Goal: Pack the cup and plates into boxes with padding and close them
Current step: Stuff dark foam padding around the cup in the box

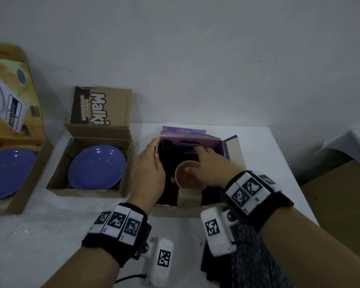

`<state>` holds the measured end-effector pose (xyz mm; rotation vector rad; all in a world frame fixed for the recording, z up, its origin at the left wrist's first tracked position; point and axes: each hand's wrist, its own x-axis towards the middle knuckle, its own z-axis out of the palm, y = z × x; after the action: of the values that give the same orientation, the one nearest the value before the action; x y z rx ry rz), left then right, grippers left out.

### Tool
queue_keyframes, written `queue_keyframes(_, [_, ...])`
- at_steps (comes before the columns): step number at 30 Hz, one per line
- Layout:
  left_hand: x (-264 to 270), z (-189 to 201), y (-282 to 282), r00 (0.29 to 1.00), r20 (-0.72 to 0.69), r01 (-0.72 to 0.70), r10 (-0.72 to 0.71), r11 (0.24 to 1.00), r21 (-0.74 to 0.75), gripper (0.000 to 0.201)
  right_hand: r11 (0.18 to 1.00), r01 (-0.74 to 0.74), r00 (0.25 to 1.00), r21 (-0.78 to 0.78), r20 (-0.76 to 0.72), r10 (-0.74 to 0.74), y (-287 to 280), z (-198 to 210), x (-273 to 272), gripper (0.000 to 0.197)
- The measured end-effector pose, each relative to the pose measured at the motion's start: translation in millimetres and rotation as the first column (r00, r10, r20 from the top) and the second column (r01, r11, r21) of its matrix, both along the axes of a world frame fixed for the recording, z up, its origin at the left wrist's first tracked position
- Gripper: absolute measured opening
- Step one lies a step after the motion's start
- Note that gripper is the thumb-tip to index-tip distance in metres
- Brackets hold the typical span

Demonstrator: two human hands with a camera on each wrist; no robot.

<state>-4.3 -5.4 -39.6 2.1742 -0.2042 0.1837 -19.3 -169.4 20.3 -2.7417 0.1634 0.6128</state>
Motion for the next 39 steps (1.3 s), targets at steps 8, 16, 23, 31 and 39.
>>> queue_keyframes(8, [-1.9, 0.2, 1.7, 0.994, 0.109, -0.056, 0.032, 0.972, 0.228, 0.045, 0.976, -0.165, 0.986, 0.142, -0.006, 0.168, -2.4, 7.3, -59.5, 0.030])
queue_keyframes(16, [-4.7, 1.3, 3.2, 0.994, 0.113, -0.025, -0.001, 0.973, 0.231, 0.045, 0.983, -0.181, 0.945, -0.032, 0.273, 0.182, 12.5, -11.2, -86.2, 0.022])
queue_keyframes(23, [-1.4, -3.5, 2.9, 0.990, 0.137, -0.006, -0.029, 0.969, 0.247, 0.046, 0.953, -0.209, 0.862, -0.219, 0.419, 0.285, 22.0, -30.1, -100.1, 0.033])
queue_keyframes(31, [3.3, -7.2, 3.8, 0.997, 0.076, -0.004, -0.001, 0.998, 0.066, 0.050, 0.967, -0.251, 0.885, -0.047, 0.393, 0.249, 11.0, 25.7, -65.0, 0.030])
queue_keyframes(39, [-2.3, -5.3, 0.6, 0.999, 0.036, -0.030, 0.031, 0.999, -0.009, 0.046, 0.895, -0.403, 0.899, -0.192, 0.101, 0.427, 32.0, 8.4, 19.4, 0.055])
